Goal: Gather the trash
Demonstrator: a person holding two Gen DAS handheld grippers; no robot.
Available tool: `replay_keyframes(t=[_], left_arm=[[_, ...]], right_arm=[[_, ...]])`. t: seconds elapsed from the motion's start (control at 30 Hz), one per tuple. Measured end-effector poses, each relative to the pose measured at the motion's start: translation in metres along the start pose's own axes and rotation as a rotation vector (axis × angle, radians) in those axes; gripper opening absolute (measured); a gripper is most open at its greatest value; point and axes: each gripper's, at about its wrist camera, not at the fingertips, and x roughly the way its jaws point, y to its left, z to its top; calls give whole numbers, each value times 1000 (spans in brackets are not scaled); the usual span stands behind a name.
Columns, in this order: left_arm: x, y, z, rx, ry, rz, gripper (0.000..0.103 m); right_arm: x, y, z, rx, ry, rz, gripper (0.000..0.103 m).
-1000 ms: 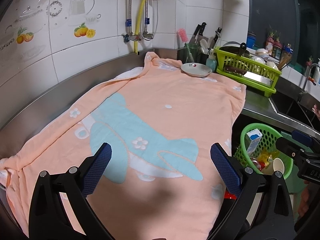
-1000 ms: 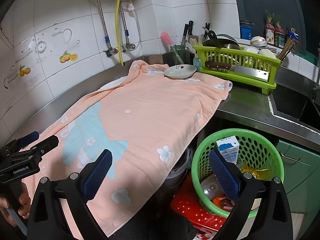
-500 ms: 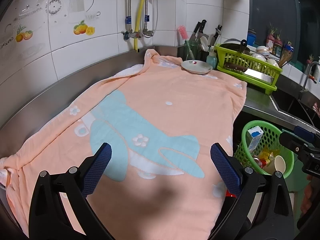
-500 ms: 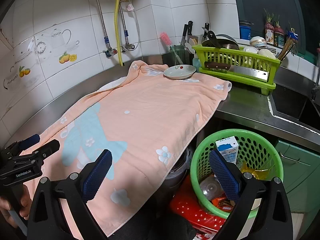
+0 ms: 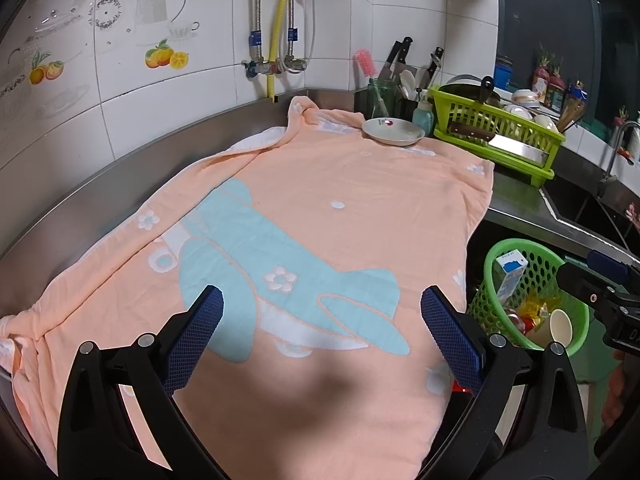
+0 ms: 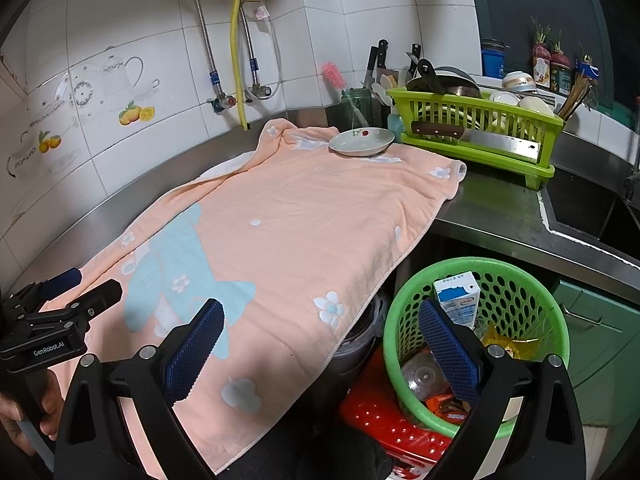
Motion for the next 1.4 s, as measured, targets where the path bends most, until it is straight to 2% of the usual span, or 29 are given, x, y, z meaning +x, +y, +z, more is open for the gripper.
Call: replay_keyframes(t=[1.4], left_arm=[[3,-4,-3,-9,-1,-1,98]], right_arm=[[5,5,-4,9,4,5,95]])
